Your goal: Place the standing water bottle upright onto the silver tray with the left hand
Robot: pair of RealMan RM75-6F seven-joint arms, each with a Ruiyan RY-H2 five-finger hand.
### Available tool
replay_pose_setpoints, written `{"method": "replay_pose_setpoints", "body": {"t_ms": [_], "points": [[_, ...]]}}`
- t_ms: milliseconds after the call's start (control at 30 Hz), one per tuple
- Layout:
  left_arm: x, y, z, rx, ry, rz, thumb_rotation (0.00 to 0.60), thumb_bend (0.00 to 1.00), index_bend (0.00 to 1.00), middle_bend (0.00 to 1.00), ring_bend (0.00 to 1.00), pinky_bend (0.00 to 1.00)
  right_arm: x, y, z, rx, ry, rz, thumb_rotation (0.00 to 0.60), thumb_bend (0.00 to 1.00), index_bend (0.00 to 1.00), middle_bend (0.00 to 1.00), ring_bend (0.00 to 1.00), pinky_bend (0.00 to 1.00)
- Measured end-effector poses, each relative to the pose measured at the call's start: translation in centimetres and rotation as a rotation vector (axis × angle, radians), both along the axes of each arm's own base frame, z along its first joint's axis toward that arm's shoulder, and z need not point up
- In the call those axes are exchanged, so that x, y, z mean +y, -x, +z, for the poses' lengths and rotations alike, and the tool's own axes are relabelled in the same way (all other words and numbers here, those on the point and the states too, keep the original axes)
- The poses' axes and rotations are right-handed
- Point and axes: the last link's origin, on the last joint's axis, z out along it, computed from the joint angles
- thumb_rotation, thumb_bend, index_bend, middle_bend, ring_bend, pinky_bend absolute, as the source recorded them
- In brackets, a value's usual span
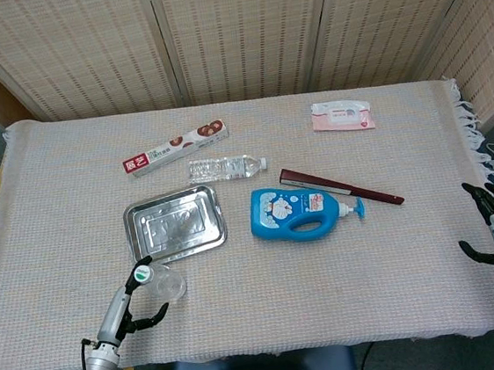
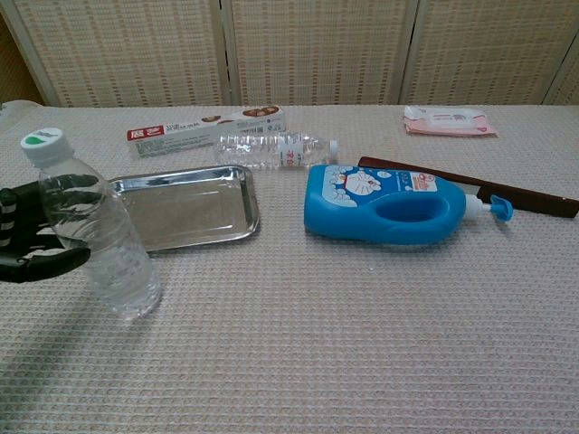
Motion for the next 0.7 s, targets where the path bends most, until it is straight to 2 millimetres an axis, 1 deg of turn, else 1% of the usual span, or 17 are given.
{"method": "replay_pose_setpoints", "body": {"t_ms": [333, 567, 600, 633, 667, 700], "points": [[1.1, -0.6, -1.5, -0.058, -0.042, 0.009, 0.600, 0.33, 0.00, 0.00, 0.00, 0.14, -0.2, 0.1, 0.0, -0.001, -0.002, -0.009, 0.600, 0.19, 0.04, 0.11, 0.00, 0.18], [1.6, -0.8, -3.2, -0.076, -0.087, 0.019, 0.600, 0.34, 0.00, 0.00, 0.00, 0.14, -0.3, 0.2, 0.0, -0.001, -0.006, -0.014, 0.600, 0.19, 0.04, 0.11, 0.00, 0.18], [1.7, -0.8, -3.3, -0.081, -0.097, 0.022, 0.600, 0.34, 0.00, 0.02, 0.00, 0.14, -0.3, 0.2, 0.0, -0.001, -0.006, -0.016, 0.600, 0.19, 0.04, 0.11, 0.00, 0.18], [1.7, -0.8, -3.3, -0.086, -0.108, 0.026, 0.600, 0.35, 0.04, 0.06, 0.01, 0.14, -0.3, 0.2, 0.0, -0.002, -0.006, -0.016, 0.600, 0.19, 0.04, 0.11, 0.00, 0.18], [1.8, -0.8, -3.3, -0.091, -0.125, 0.030, 0.600, 0.36, 0.10, 0.14, 0.04, 0.14, -0.3, 0.2, 0.0, -0.001, -0.005, -0.016, 0.600, 0.19, 0.04, 0.11, 0.00, 0.18], [1.7, -0.8, -3.3, -0.094, -0.138, 0.034, 0.600, 0.37, 0.15, 0.19, 0.07, 0.14, -0.3, 0.2, 0.0, -0.001, -0.005, -0.017, 0.600, 0.19, 0.04, 0.11, 0.00, 0.18]]}}
